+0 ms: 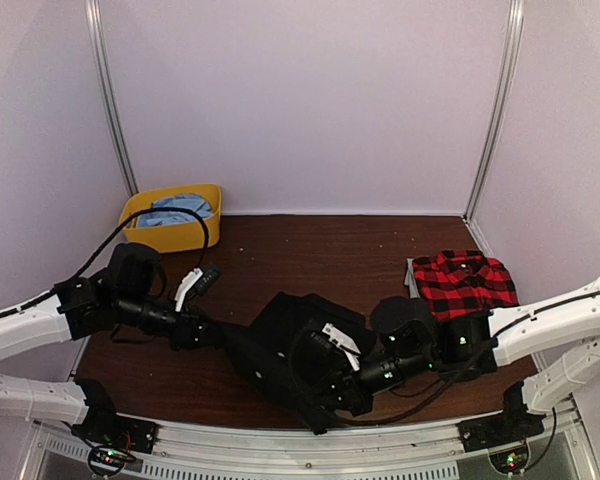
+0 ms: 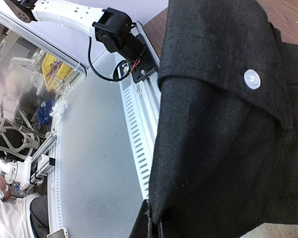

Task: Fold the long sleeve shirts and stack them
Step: Fold the 2/3-rectangle-folded shirt at the center of the board.

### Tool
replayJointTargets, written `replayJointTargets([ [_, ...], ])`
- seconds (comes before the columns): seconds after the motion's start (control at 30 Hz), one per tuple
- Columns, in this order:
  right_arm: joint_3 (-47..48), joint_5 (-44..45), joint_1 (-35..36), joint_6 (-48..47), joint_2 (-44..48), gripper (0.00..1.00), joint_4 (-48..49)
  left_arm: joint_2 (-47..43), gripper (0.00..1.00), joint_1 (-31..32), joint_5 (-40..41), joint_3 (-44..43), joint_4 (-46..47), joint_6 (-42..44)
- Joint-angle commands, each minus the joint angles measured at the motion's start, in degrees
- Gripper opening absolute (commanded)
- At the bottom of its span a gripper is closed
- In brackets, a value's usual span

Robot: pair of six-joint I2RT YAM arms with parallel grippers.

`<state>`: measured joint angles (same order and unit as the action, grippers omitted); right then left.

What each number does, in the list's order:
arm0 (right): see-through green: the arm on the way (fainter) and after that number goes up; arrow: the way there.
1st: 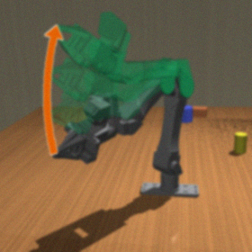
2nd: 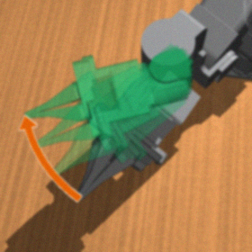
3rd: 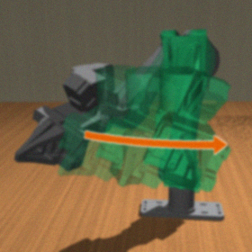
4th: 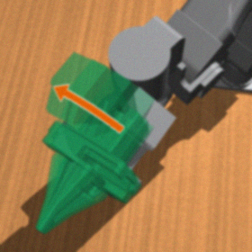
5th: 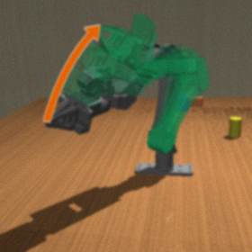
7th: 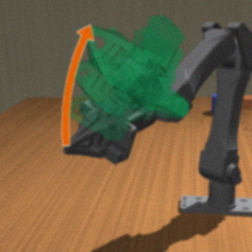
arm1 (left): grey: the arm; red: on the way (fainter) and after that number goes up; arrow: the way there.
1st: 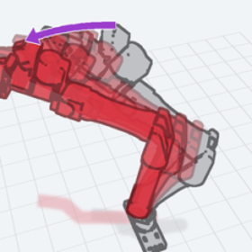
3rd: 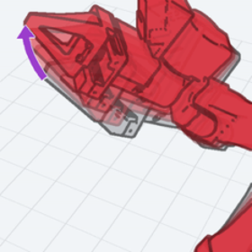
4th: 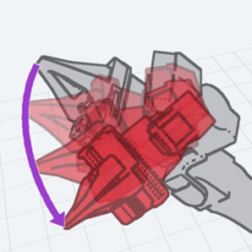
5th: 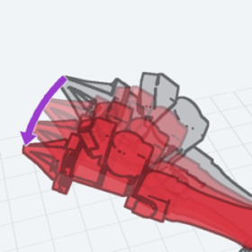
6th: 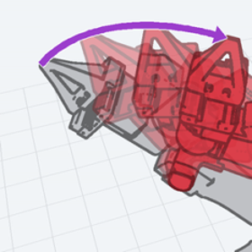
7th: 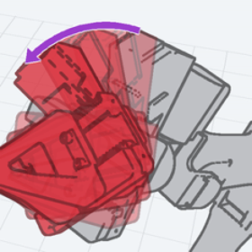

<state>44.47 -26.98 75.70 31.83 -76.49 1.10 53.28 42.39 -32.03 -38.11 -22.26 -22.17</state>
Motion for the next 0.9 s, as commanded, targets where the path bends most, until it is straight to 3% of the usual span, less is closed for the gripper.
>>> replayJointTargets([
  [0.0, -3.1, -3.5, -1.7, 3.1, 3.2, 0.0, -1.3, 5.3, 0.0, -1.1, 2.5, -3.8, 1.4, 0.0],
  [0.23, -7.3, -10.1, -11.2, 3.9, 2.9, 0.0, 1.6, 20.8, 0.0, -1.8, 1.5, -14.2, 0.6, 4.0],
  [0.57, -4.8, -17.9, -26.3, -4.0, -0.6, 0.0, -5.6, 39.3, 0.0, -7.2, -4.9, -26.8, 0.5, 7.6],
  [0.8, -2.9, -20.6, -35.6, -8.1, -4.5, 0.06, -9.4, 51.2, 0.0, -9.4, -7.6, -35.5, 1.4, 7.5],
  [0.87, -2.6, -21.2, -38.0, -8.8, -6.0, 0.12, -9.6, 53.7, 0.0, -9.8, -8.0, -37.6, 1.8, 7.1],
])
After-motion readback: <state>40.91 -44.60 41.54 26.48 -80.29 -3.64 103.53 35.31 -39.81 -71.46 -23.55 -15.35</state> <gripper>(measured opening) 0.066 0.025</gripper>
